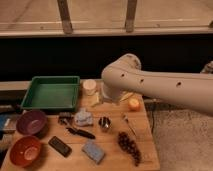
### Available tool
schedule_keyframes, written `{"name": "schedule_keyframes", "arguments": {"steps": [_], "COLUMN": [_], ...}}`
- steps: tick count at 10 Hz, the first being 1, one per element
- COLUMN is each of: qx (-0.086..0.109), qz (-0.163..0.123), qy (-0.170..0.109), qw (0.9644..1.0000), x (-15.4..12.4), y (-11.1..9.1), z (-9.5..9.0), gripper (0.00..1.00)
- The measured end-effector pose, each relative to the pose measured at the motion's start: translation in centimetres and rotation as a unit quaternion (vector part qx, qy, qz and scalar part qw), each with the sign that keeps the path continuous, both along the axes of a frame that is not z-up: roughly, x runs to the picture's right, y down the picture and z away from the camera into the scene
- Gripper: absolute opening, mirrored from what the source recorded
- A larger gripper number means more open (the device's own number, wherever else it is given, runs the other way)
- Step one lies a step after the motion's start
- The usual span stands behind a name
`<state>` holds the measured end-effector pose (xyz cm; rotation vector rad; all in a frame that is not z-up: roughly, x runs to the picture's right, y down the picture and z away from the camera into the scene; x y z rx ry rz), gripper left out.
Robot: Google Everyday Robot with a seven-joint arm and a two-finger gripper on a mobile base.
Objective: Place eraser in red bowl
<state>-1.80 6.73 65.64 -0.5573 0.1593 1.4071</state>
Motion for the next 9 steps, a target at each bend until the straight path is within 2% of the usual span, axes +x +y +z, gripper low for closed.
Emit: {"name": "schedule_keyframes", "arguments": {"steps": [1, 3, 4, 6, 9], "qx": [0.0, -0.008, -0.015, -0.025, -0.026], "qz": [-0.014, -0.056, -0.085, -0.128, -0.128], "qy": [-0.01, -0.044, -0.067, -0.106, -0.104], "qw": [0.9999, 0.9974, 0.994, 0.9858, 0.986], "x": [-1.4, -6.4, -9.5, -13.5, -13.4], "y": [-0.2, -0.4, 0.0, 1.2, 1.2], "z": [0.1, 0.7, 0.8, 0.1, 0.2], "gripper": [0.69, 0.69, 0.69, 0.69, 0.69]}}
